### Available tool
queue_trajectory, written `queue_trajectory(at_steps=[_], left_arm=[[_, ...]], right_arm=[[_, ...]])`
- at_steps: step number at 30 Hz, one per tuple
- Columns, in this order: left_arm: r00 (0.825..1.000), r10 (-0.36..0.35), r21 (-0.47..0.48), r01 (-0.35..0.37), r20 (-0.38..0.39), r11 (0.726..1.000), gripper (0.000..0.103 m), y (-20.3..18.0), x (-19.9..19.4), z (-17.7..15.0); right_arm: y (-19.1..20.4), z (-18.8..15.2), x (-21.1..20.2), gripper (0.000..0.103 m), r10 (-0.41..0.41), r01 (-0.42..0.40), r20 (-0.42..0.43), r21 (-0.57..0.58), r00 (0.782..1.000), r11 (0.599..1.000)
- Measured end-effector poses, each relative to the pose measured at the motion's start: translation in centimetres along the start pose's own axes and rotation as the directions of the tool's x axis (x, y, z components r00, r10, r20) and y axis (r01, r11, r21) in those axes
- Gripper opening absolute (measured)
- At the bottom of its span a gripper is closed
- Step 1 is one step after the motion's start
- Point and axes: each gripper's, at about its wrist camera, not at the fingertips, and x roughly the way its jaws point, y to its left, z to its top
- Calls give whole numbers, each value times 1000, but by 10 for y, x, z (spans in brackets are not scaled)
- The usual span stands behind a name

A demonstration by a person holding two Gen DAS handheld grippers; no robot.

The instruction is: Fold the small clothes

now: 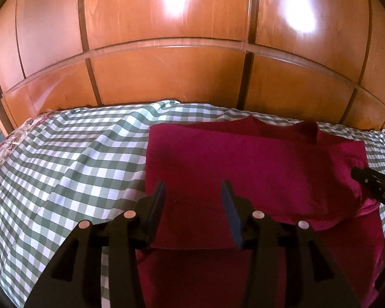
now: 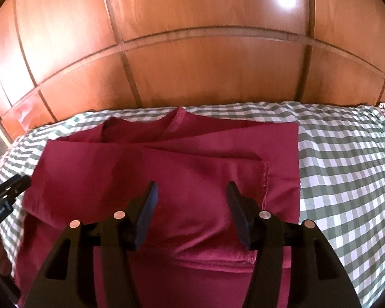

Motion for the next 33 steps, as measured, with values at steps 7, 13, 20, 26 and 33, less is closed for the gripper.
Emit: queue_trajectory(at_steps=[7, 13, 20, 26, 33], left_arm=[[995, 25, 34, -22, -96, 999, 46, -4, 40, -18], [997, 31, 31, -28, -72, 999, 47, -4, 42, -21], [998, 18, -9, -19, -53, 1000, 51, 3, 3, -23], [1000, 15, -21, -16, -20, 1000, 55, 13, -33, -33], [1000, 4, -28, -5, -19, 1000, 55, 16, -62, -56]], right_arm=[[-5, -11, 37, 57, -44, 43, -20, -14, 999, 999], [-3, -12, 39, 59, -54, 54, -1, -30, 999, 998], [-1, -11, 36, 76, -44, 44, -7, -39, 999, 998], [6, -22, 11, 88, -56, 56, -8, -32, 998, 998], [-7, -54, -25, 92, -60, 61, -40, 20, 997, 998]])
